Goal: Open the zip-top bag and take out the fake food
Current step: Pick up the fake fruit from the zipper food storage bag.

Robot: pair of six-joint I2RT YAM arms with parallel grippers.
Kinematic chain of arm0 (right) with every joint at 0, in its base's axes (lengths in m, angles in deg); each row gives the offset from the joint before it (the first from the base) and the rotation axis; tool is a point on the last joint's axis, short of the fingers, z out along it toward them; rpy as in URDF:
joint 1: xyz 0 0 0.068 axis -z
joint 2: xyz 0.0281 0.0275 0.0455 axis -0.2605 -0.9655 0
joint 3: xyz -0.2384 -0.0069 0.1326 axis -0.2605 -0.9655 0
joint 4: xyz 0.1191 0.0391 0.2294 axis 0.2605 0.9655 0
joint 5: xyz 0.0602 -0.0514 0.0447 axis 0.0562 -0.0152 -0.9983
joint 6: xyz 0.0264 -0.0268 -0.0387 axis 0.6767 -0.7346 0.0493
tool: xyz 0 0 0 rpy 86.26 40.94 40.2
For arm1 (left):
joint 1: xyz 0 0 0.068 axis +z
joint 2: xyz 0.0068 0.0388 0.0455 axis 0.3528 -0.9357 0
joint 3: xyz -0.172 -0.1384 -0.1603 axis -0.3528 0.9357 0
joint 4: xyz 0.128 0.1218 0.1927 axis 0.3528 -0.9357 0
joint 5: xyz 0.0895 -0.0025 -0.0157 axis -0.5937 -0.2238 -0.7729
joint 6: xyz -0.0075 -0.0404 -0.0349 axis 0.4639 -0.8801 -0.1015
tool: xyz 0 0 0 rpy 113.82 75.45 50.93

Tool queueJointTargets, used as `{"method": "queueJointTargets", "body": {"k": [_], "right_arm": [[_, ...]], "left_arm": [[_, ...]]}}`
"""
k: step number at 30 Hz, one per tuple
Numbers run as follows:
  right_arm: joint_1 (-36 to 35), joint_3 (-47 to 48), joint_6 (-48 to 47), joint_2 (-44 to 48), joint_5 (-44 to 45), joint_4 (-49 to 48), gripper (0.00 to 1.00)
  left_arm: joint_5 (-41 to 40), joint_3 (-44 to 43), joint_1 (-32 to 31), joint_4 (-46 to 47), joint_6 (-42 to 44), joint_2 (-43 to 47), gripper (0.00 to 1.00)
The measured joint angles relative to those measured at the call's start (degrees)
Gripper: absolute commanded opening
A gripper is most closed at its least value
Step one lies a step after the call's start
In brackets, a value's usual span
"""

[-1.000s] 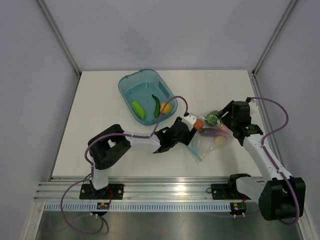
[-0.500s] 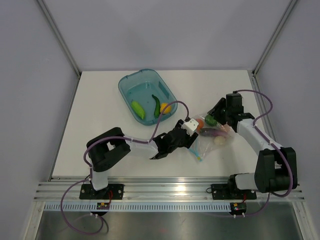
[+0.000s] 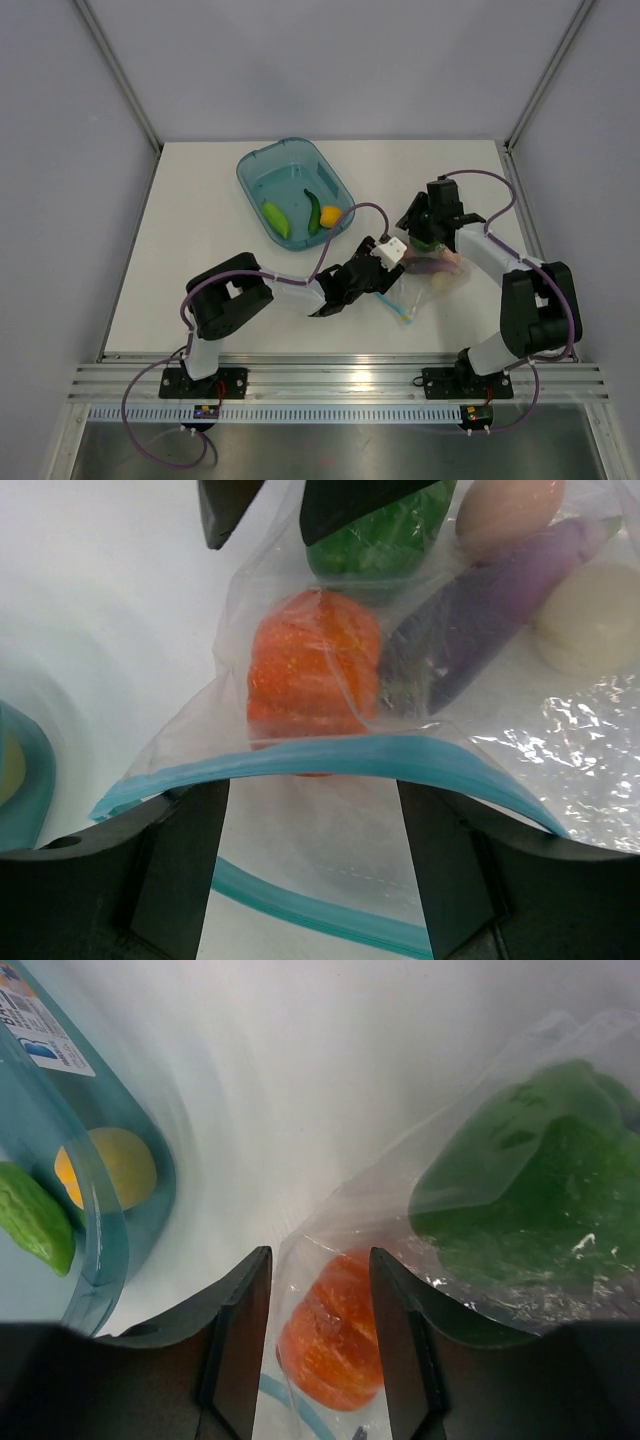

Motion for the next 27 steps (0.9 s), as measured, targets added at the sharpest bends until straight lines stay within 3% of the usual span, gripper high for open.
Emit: {"method": "queueJointTargets", "body": {"k": [11, 15, 27], "right_arm": [[-1.77, 2.49, -3.39, -5.7, 0.87, 0.83, 0.49], [-2.38, 2.91, -4.48, -6.49, 0.76, 0.79, 0.49], [-3.41, 3.19, -5.2, -7.93, -2.36, 0.72, 0.49]], "left_arm": [[-0.83, -0.83, 0.07, -0.09, 1.81, -1.03, 0.75], [-0.76, -1.44, 0.15, -0.22, 2.38, -1.62, 0.84], [-0.33, -3.74, 0.44, -2.84, 2.32, -2.82, 0.85]]}}
